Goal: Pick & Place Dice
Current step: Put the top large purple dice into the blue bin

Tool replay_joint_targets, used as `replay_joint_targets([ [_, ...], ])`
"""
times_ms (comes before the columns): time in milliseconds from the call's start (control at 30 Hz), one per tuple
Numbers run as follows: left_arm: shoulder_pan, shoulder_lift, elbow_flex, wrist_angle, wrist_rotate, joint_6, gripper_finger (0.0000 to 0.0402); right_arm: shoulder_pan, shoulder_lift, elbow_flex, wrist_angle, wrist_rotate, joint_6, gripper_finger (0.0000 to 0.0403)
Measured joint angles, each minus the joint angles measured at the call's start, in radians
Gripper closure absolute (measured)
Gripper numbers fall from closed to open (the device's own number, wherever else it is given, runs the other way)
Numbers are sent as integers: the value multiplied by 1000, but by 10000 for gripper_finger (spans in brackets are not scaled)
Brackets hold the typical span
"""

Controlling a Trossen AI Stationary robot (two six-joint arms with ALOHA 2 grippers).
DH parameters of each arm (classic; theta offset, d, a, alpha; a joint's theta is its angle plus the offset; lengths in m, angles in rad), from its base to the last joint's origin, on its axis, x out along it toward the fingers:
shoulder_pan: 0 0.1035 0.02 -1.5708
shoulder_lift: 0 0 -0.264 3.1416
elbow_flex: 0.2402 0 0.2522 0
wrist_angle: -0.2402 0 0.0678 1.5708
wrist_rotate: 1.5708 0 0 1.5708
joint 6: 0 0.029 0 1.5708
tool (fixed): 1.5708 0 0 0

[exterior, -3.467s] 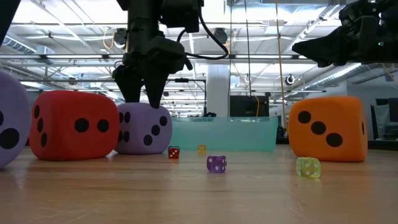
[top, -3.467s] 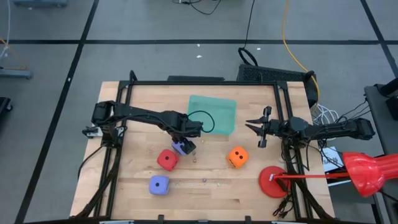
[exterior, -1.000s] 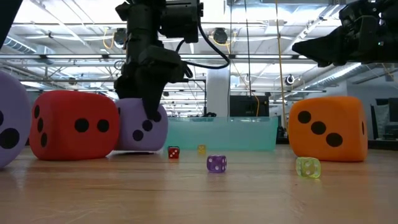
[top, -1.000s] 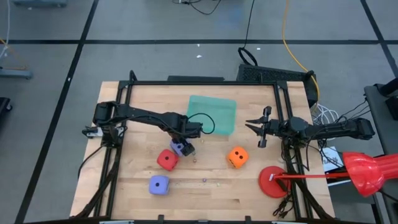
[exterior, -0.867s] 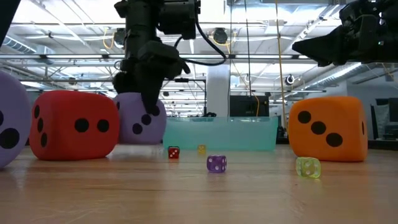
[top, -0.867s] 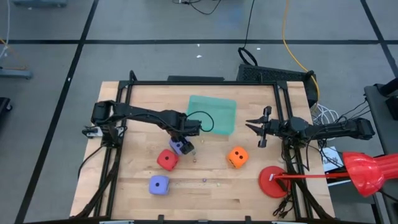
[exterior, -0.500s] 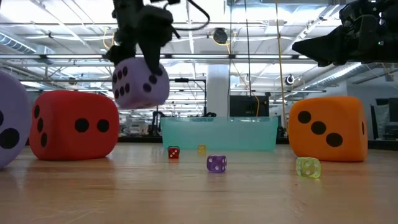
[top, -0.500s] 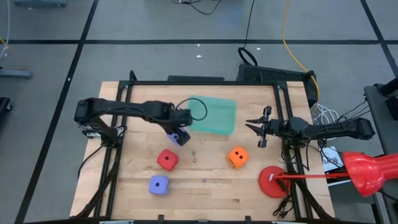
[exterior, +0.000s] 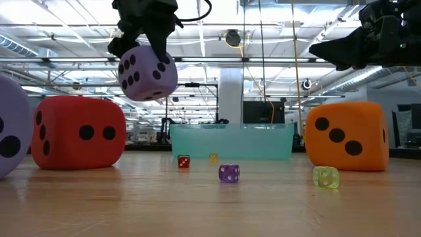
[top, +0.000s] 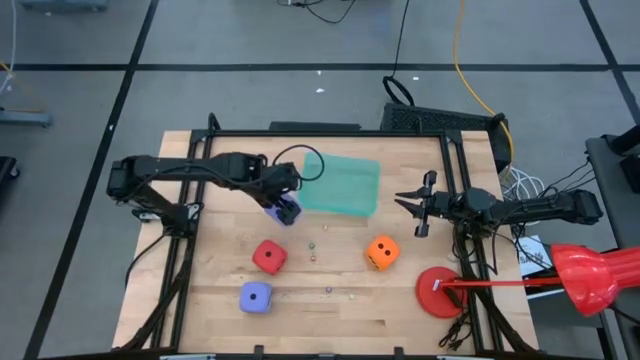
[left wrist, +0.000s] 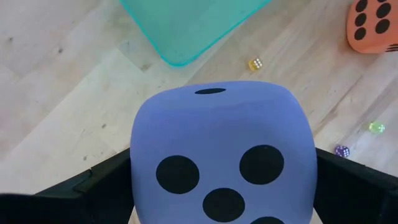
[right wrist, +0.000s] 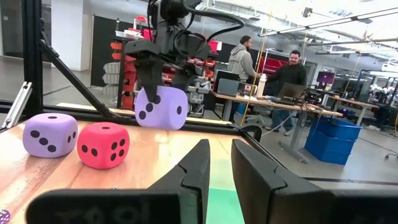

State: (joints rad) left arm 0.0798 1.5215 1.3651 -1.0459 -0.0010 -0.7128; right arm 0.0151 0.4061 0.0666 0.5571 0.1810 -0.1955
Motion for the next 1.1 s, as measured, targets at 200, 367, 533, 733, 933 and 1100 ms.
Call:
replay_joint_targets([
  [200,4,0,0,76,7,4,7,0,0,0,0,0,0,344],
  [367,31,9,1,253,17,42,7,0,0,0,0,0,0,344],
  [533,88,24,1,308,65,68,7,0,0,0,0,0,0,344],
  [733,154,24,1,375,79,116,7,0,0,0,3,0,0,344],
  [933,224,26,17,490,79,171,7,0,0,0,3,0,0,344],
  [1100,268,82,79,507,79,214,7,0,0,0,3,0,0,344],
])
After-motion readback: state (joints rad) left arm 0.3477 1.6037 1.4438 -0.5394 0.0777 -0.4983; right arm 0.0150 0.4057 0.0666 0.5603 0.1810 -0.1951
